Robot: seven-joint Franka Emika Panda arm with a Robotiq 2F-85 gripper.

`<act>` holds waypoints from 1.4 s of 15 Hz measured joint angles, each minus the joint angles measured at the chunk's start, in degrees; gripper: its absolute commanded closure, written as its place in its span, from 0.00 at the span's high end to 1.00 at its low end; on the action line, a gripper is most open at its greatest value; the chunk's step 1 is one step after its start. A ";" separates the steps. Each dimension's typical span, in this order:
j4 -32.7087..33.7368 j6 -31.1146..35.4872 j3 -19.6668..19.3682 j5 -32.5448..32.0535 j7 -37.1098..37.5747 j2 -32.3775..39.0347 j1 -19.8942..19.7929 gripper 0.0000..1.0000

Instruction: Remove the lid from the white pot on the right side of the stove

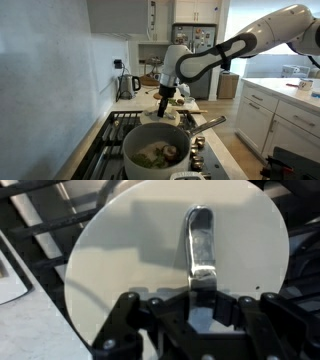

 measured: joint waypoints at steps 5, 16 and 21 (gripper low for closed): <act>0.03 0.01 -0.69 0.00 0.00 0.12 -0.03 0.00; 4.21 0.01 -1.09 -0.09 0.00 4.82 0.04 0.00; 6.76 0.00 -1.27 -0.32 0.00 7.10 0.04 0.00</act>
